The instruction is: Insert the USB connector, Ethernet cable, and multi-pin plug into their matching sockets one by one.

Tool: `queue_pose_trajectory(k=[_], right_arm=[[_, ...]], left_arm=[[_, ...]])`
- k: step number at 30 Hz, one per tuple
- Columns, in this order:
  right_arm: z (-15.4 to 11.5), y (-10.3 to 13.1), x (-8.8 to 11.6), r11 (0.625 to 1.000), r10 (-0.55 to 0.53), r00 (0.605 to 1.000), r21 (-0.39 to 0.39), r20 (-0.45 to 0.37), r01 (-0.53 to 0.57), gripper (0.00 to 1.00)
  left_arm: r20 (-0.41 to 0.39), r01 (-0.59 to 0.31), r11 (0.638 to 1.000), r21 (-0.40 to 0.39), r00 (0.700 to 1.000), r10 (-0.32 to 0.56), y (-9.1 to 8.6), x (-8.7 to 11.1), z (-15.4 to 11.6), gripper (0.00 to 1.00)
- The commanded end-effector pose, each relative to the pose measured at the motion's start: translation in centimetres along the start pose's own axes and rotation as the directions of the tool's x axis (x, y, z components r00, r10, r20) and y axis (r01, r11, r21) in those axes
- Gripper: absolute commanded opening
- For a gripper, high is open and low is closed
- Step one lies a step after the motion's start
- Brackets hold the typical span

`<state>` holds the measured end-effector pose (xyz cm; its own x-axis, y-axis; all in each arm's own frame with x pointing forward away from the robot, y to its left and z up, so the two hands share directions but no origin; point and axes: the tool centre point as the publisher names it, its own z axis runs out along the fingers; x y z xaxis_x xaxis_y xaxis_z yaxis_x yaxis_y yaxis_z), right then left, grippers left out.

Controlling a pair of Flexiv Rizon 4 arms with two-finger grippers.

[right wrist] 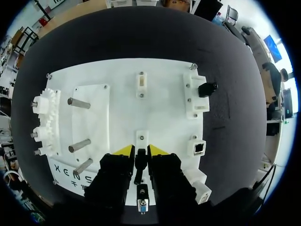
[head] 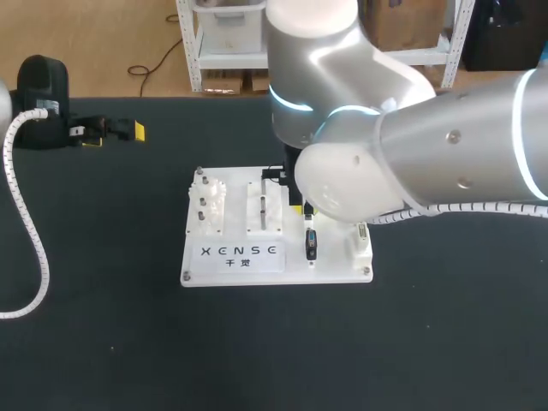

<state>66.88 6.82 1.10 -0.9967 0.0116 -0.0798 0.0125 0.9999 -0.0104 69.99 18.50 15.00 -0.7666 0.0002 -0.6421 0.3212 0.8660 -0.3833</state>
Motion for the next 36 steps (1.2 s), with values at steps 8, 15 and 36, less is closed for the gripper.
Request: queue_pose_trajectory(k=[8, 15, 36], right_arm=[[-0.6, -0.4, 0.5, 1.000, -0.004, 1.000, -0.025, 0.020, 0.004, 0.00], [-2.0, -0.8, 0.3, 0.999, -0.002, 0.999, -0.053, 0.042, 0.004, 0.00], [-2.1, -7.1, -0.6, 0.998, 0.063, 0.996, 0.004, 0.055, -0.064, 0.00]], left_arm=[[0.000, 0.000, 1.000, 0.000, 1.000, 0.000, 0.0, 0.0, 0.0, 1.00], [0.000, 0.000, 1.000, 0.000, 1.000, 0.000, 0.0, 0.0, 0.0, 1.00], [0.000, 0.000, 1.000, 0.000, 1.000, 0.000, 0.0, 0.0, 0.0, 1.00]])
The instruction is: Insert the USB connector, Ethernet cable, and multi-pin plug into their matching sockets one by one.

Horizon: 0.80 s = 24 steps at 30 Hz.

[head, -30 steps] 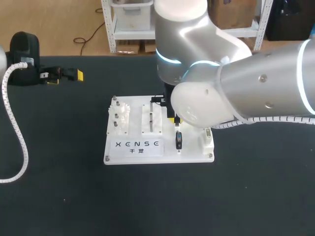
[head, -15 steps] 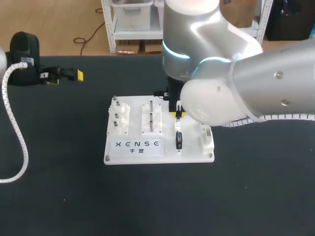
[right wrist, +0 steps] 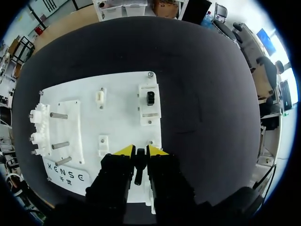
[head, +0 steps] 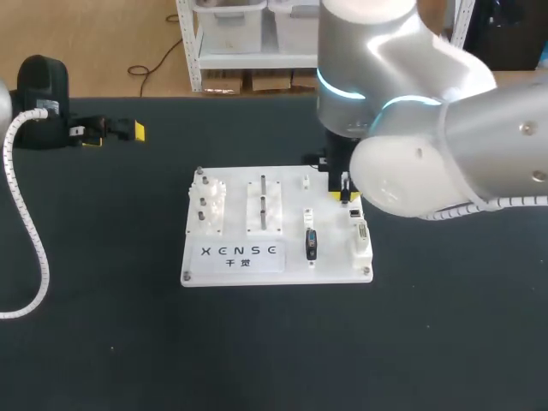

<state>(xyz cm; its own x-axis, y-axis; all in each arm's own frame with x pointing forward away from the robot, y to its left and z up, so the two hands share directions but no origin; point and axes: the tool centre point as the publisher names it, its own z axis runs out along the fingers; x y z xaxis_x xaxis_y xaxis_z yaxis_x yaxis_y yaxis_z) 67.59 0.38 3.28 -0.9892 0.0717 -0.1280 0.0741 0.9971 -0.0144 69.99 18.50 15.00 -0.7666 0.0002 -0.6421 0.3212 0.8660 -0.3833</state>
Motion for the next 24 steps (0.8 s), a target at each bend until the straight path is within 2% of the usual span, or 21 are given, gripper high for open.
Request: queue_pose_trajectory(k=[1, 13, 24], right_arm=[[0.0, -0.7, 0.3, 1.000, 0.003, 1.000, -0.004, 0.006, -0.003, 0.00], [0.7, -1.8, 0.5, 1.000, 0.011, 1.000, 0.018, -0.007, -0.011, 0.00], [0.9, -1.4, 0.6, 1.000, 0.017, 1.000, 0.014, -0.020, -0.017, 0.00]], left_arm=[[0.000, 0.000, 1.000, 0.000, 1.000, 0.000, 0.0, 0.0, 0.0, 1.00], [0.000, 0.000, 1.000, 0.000, 1.000, 0.000, 0.0, 0.0, 0.0, 1.00], [0.000, 0.000, 1.000, 0.000, 1.000, 0.000, 0.0, 0.0, 0.0, 1.00]])
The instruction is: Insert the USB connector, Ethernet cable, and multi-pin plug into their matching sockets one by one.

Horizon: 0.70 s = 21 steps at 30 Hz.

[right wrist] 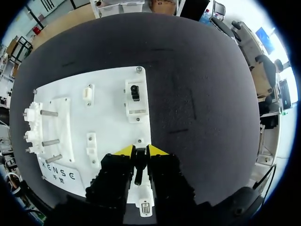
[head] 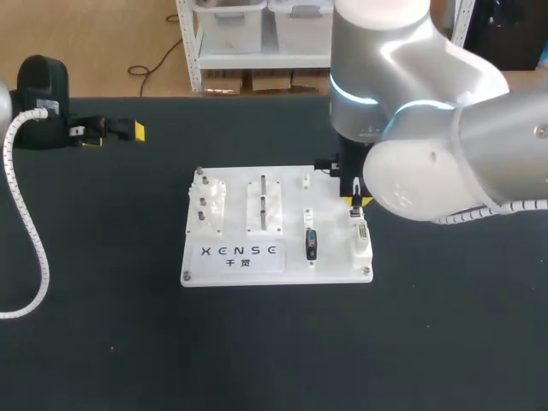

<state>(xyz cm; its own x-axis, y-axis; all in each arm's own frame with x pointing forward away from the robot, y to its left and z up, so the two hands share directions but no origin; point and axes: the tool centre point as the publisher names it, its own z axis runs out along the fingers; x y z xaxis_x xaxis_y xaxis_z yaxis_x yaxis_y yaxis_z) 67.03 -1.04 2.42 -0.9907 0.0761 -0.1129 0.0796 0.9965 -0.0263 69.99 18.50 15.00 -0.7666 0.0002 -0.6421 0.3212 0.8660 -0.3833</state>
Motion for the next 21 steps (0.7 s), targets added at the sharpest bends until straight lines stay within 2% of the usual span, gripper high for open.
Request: queue_pose_trajectory(k=[1, 21], right_arm=[[0.2, 0.1, 0.0, 1.000, 0.014, 1.000, 0.001, -0.005, -0.014, 0.00], [1.9, -0.2, 0.5, 1.000, 0.019, 0.999, 0.015, -0.029, -0.019, 0.00]], left_arm=[[0.000, 0.000, 1.000, 0.000, 1.000, 0.000, 0.0, 0.0, 0.0, 1.00], [0.000, 0.000, 1.000, 0.000, 1.000, 0.000, 0.0, 0.0, 0.0, 1.00]])
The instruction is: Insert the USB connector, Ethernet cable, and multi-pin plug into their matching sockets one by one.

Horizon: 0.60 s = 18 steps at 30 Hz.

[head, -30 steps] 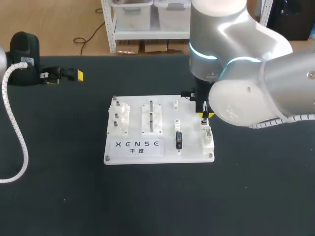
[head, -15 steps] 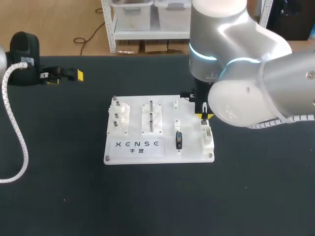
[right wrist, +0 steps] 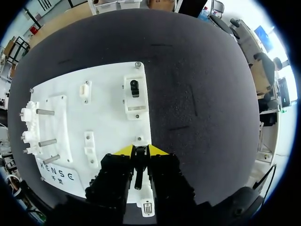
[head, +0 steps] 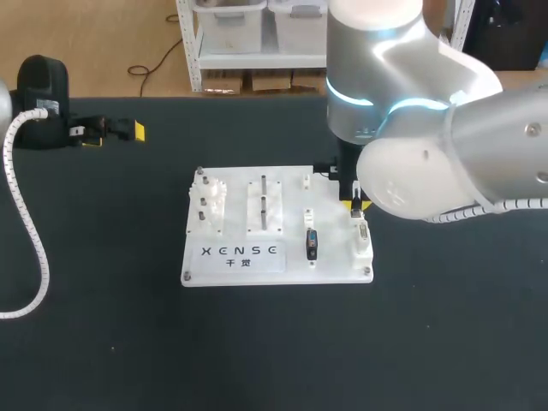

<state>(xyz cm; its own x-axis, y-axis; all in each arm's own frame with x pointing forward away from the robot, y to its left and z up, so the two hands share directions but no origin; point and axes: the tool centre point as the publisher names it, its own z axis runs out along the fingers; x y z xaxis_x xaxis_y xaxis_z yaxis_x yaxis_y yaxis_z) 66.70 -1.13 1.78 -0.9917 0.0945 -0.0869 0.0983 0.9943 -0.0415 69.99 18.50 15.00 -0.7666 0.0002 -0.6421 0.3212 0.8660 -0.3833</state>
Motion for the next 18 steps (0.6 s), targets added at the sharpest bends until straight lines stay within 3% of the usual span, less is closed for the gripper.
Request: queue_pose_trajectory(k=[1, 18], right_arm=[[1.35, -0.07, 0.09, 1.000, 0.003, 1.000, -0.007, -0.001, -0.003, 0.00], [1.41, 0.12, -0.25, 1.000, 0.003, 1.000, -0.010, 0.010, -0.003, 0.00]], left_arm=[[0.000, 0.000, 1.000, 0.000, 1.000, 0.000, 0.00, 0.00, 0.00, 1.00], [0.000, 0.000, 1.000, 0.000, 1.000, 0.000, 0.00, 0.00, 0.00, 1.00]])
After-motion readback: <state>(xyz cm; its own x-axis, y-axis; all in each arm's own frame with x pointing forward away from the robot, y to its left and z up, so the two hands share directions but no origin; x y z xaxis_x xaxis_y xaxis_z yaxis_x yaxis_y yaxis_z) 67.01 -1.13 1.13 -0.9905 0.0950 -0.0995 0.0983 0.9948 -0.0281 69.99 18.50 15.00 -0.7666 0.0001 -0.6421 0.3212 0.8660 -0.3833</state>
